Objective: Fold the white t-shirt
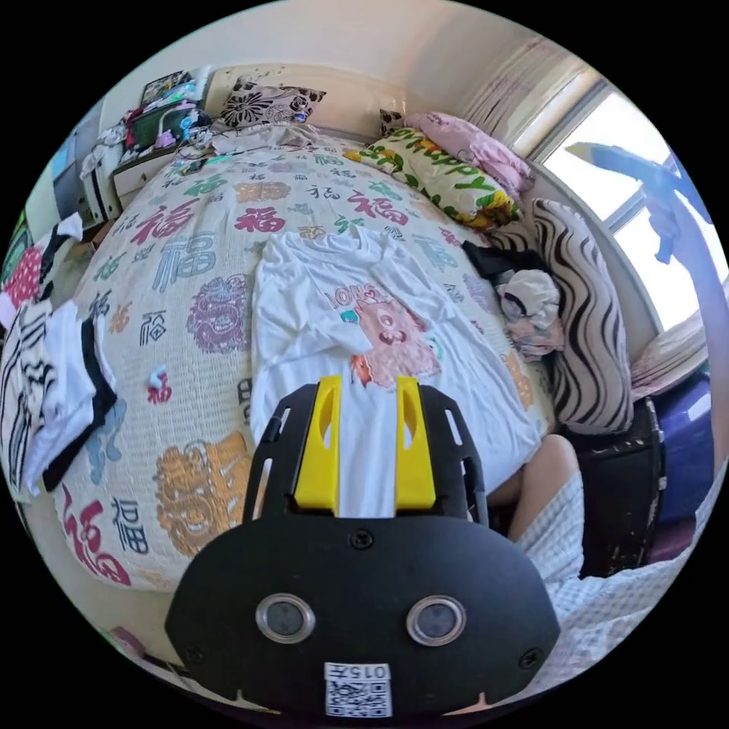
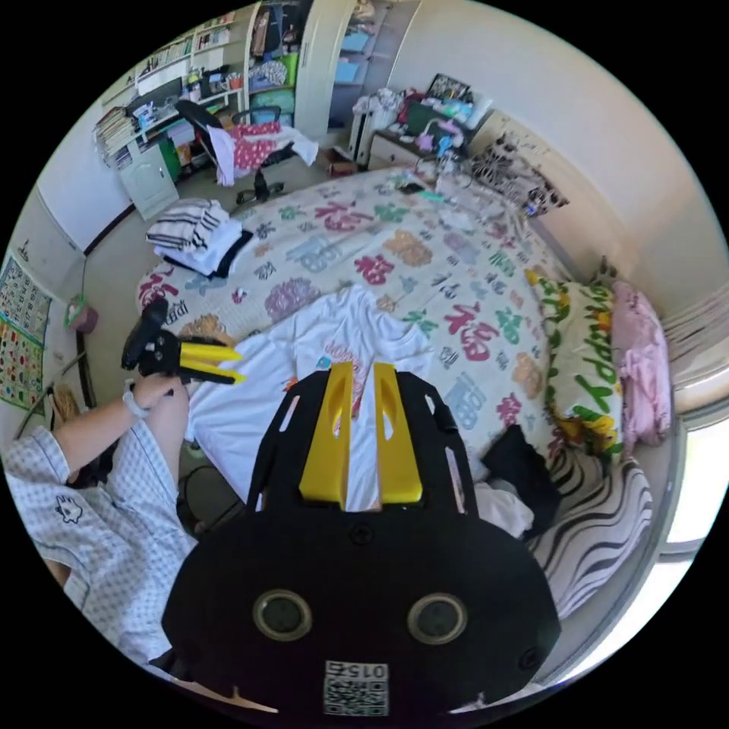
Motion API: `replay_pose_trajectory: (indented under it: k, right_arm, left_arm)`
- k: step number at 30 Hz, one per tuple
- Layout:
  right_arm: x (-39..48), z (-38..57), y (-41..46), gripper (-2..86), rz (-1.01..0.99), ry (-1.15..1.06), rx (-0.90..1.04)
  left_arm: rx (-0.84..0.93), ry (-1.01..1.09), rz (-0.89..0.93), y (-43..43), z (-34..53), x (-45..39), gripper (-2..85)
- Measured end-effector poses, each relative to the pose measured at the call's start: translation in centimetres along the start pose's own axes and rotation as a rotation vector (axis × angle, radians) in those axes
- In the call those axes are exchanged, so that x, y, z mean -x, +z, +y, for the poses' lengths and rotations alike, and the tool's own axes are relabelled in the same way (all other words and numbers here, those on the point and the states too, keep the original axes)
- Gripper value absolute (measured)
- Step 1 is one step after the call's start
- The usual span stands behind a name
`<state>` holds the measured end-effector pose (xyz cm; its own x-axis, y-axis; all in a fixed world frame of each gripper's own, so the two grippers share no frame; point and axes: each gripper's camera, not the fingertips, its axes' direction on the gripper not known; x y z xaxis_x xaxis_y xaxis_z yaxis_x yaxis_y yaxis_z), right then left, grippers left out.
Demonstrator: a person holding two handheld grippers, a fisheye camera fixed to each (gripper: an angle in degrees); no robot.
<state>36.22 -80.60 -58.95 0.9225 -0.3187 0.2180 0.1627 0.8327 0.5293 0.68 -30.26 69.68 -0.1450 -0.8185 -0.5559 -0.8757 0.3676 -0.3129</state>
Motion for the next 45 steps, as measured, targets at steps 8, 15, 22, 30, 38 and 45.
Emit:
replay_pose_trajectory:
  k: [8, 15, 22, 30, 38, 45]
  right_arm:
    - [-7.0, 0.8, 23.1, 8.2, -0.275, 0.172, 0.170]
    - [-10.4, 0.3, 34.9, 5.2, -0.233, 0.128, 0.384]
    - [-23.0, 6.0, 33.6, -0.2, -0.228, 0.291, 0.251]
    - [-38.8, 22.2, 34.8, 5.3, -0.287, 0.986, 0.140]
    - [-40.3, 24.5, 36.7, 11.3, -0.249, 0.830, 0.171]
    - [-37.2, 19.4, 40.5, 8.4, -0.074, 0.457, 0.327]
  left_arm:
    - [0.196, 0.106, -0.149, 11.6, -6.5, -1.3, 12.3]
    - [0.178, 0.128, -0.101, 12.3, -7.8, 1.3, 2.6]
    - [-0.154, -0.201, -0.096, 2.2, -5.3, 14.5, 1.5]
    - [-0.139, -0.562, -0.146, 2.5, 2.3, 25.3, 5.8]
    - [-0.182, -0.419, -0.093, 1.4, 3.1, 21.6, 6.2]
    - [-0.230, -0.292, 0.042, 3.6, 2.4, 16.9, 5.6]
